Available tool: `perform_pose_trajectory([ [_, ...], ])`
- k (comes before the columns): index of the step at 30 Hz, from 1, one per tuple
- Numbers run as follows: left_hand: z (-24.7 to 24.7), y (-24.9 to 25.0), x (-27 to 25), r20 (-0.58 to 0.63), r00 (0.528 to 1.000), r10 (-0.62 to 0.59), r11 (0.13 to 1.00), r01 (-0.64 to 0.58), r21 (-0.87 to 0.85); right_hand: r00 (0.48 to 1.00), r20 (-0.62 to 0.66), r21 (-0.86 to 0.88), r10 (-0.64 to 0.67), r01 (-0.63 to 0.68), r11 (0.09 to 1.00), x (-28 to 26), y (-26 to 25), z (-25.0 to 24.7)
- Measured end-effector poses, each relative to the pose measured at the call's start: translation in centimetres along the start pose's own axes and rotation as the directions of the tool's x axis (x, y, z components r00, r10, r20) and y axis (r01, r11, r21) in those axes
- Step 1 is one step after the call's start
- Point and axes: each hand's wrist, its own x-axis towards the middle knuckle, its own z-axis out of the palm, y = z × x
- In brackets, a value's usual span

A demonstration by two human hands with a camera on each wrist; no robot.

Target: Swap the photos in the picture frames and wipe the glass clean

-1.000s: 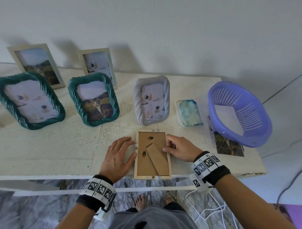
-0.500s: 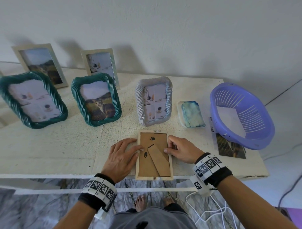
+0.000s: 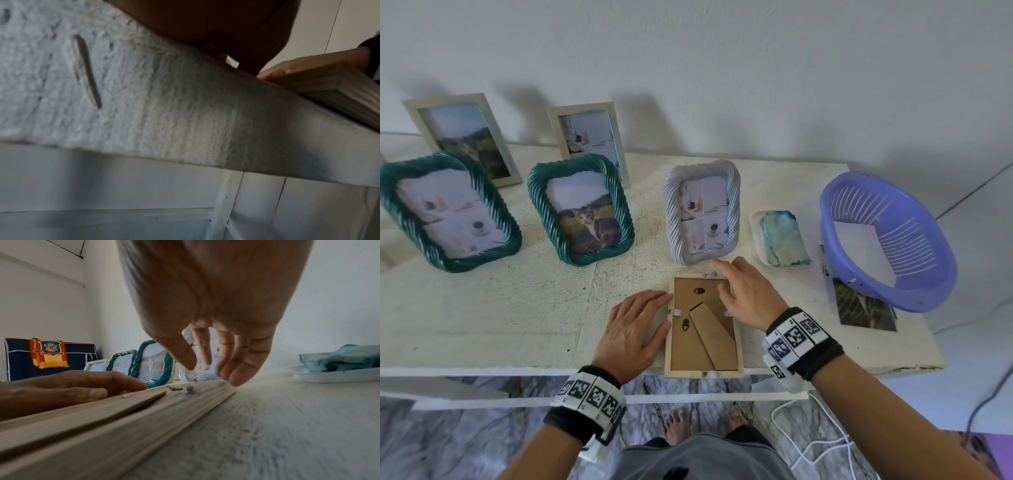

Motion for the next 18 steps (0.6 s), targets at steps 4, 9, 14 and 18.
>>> perform_pose_trajectory([
  [4, 0.1, 0.0, 0.0, -0.004, 1.0, 0.001, 1.0, -0.001, 0.009, 0.994, 0.083, -0.02, 0.075, -0.073, 0.997, 0.3, -0.4, 0.1],
  [9, 0.0, 0.1, 0.1, -0.004, 1.0, 0.002, 1.0, -0.002, 0.012, 0.991, 0.114, 0.019, 0.07, -0.072, 0.997, -0.6, -0.5, -0.1],
  [14, -0.1, 0.2, 0.2, -0.012, 1.0, 0.001, 1.0, -0.001, 0.009, 0.985, 0.16, 0.076, 0.064, -0.077, 0.994, -1.4, 0.0, 0.5],
  [18, 0.0, 0.1, 0.1, -0.017, 1.0, 0.001, 1.0, -0.001, 0.008, 0.978, 0.191, 0.088, 0.082, -0.101, 0.991, -1.2, -0.1, 0.4],
])
